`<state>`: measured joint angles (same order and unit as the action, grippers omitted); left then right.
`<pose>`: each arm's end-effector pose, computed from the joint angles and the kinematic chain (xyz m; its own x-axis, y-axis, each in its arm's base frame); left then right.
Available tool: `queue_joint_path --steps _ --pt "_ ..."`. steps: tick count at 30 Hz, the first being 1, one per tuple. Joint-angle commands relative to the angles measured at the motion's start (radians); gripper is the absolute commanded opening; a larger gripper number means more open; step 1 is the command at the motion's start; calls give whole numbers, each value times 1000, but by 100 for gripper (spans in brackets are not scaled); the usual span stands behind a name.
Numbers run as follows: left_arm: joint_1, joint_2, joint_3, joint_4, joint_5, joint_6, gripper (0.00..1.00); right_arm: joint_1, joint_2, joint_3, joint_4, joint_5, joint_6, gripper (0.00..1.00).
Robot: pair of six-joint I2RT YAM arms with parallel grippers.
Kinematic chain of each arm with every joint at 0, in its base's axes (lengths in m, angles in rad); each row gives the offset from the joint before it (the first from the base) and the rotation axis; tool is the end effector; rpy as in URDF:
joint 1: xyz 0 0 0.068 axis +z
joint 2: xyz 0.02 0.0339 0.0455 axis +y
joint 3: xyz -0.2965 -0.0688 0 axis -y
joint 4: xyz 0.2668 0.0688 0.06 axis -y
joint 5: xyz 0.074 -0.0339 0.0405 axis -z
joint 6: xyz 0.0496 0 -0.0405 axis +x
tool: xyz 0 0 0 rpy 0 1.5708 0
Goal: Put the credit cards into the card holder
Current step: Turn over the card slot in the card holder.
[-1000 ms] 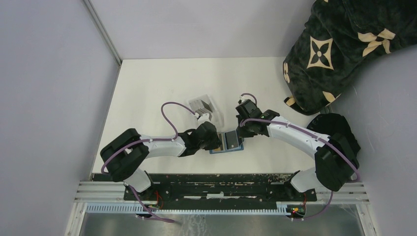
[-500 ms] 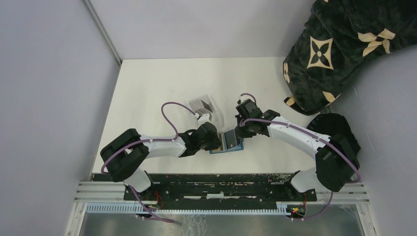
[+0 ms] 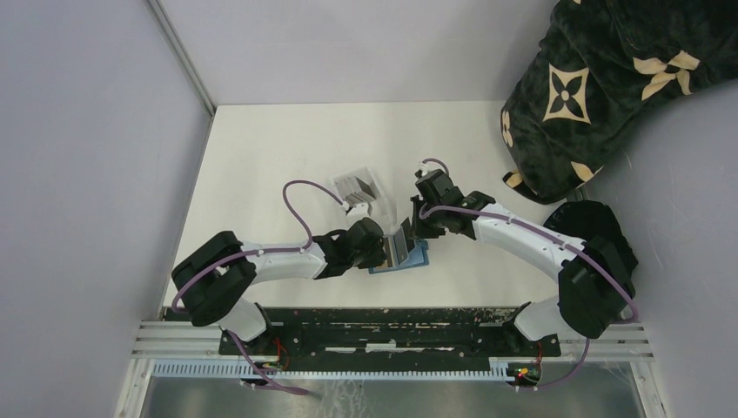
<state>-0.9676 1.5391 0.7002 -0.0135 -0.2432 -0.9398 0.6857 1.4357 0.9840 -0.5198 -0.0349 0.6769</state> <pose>0.1879 -0.2518 0.1595 -0.8247 -0.1842 -0.5347 0.0737 0.9024 -0.4245 0.2435 0.2014 0.2428 -0.9041 0.0691 -0.4216 -0.1049 0.9208 0.3758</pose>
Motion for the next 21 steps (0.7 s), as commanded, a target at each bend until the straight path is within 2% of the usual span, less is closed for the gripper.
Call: queue_joint_path --steps 1,21 --pt "-6 -51 9 -59 -56 4 33 13 21 55 65 -31 20 1" --pt "-7 -140 -20 -146 -109 -13 32 53 131 59 140 -73 33 1"
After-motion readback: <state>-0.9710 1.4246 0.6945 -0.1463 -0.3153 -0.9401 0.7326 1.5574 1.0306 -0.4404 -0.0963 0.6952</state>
